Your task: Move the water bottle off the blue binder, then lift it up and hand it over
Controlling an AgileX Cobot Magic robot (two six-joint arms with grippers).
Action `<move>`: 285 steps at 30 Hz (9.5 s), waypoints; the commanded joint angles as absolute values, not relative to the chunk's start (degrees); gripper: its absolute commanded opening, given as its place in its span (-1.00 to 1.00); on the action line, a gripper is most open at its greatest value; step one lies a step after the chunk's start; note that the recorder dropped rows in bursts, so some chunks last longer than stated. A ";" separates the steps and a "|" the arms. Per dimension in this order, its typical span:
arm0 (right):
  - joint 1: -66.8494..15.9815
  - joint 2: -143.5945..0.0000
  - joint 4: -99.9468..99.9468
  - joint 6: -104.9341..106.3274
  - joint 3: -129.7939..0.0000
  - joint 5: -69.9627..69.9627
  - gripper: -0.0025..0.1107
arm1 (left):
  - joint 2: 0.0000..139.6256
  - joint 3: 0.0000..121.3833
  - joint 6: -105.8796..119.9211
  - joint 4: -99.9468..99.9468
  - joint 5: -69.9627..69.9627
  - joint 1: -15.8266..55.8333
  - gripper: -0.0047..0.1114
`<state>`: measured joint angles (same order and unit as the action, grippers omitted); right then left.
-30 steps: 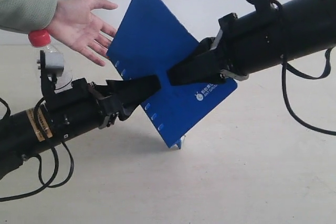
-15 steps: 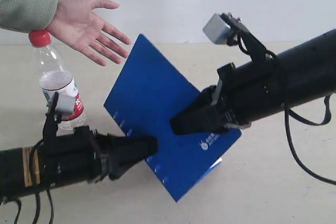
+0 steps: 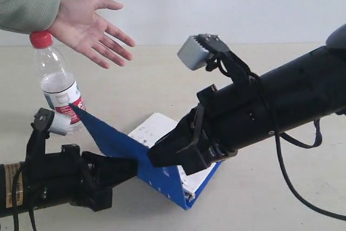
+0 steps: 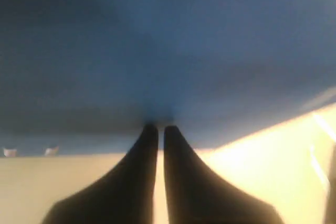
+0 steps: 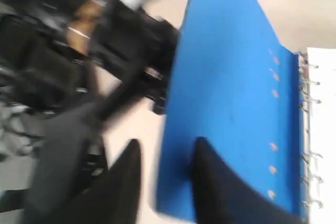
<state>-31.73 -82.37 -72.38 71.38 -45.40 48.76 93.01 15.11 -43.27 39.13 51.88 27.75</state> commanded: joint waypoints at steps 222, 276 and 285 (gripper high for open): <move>-34.32 -101.37 -39.09 53.00 -73.23 61.45 -0.96 | 100.97 19.41 -41.96 19.89 53.99 27.87 -0.38; -29.83 -93.43 -51.34 49.81 -73.23 65.53 -0.96 | 102.72 33.36 -66.17 39.78 69.96 25.87 -0.83; -29.83 -93.21 -27.42 28.71 -73.23 59.34 0.88 | 102.36 24.90 -54.61 32.13 68.73 25.64 -0.84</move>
<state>-29.62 -93.55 -36.32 37.19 -73.02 59.91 102.96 26.29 -58.57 34.70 67.18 25.30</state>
